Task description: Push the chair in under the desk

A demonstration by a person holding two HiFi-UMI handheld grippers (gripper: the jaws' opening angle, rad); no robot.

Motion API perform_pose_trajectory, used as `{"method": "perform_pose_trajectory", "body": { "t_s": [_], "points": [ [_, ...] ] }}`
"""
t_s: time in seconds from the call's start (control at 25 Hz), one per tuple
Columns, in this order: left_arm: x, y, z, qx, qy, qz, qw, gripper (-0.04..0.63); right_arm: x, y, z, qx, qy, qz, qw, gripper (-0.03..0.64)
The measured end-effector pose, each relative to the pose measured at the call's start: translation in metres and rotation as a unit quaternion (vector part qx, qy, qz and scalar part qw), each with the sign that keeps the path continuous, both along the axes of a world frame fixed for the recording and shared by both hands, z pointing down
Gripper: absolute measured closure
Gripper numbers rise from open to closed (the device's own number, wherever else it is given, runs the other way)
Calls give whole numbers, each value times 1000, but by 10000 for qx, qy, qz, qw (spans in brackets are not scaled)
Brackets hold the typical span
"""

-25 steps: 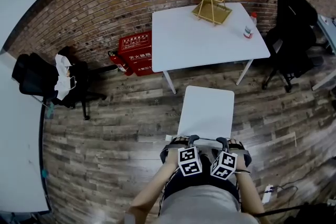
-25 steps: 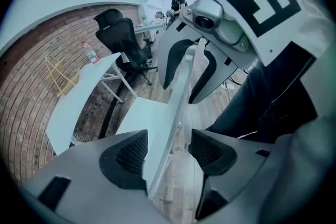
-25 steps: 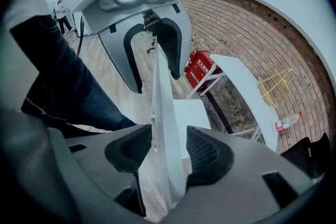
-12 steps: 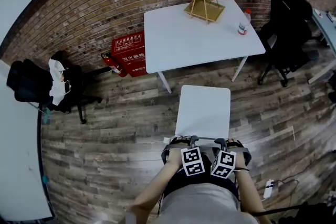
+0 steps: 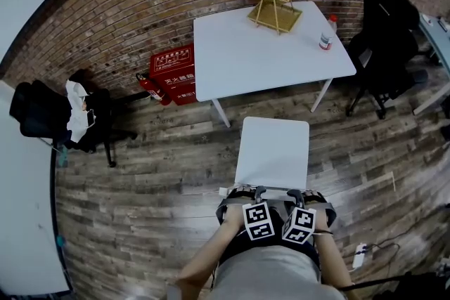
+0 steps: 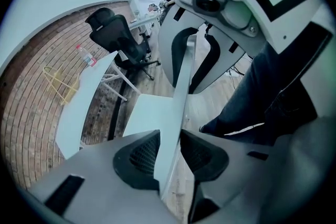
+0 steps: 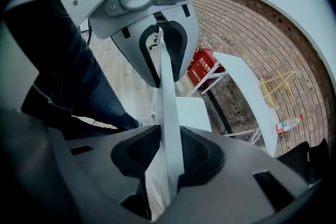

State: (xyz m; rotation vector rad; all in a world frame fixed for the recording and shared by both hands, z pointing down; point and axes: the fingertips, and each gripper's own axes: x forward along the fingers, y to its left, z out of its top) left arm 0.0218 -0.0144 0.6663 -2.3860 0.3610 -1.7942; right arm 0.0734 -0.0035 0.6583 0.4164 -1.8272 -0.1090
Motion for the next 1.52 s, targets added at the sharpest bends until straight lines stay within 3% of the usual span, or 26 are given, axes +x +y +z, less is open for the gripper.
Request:
{"method": "perform_pose_trajectory", "body": {
  "t_s": [0.72, 1.52],
  "points": [
    [4, -8, 0, -85, -165, -392, 9991, 462, 4, -5, 1, -433, -304, -251, 9983, 522],
    [42, -83, 0, 84, -41, -683, 9976, 460, 43, -86, 4, -295, -55, -737, 9968, 522]
  ]
}}
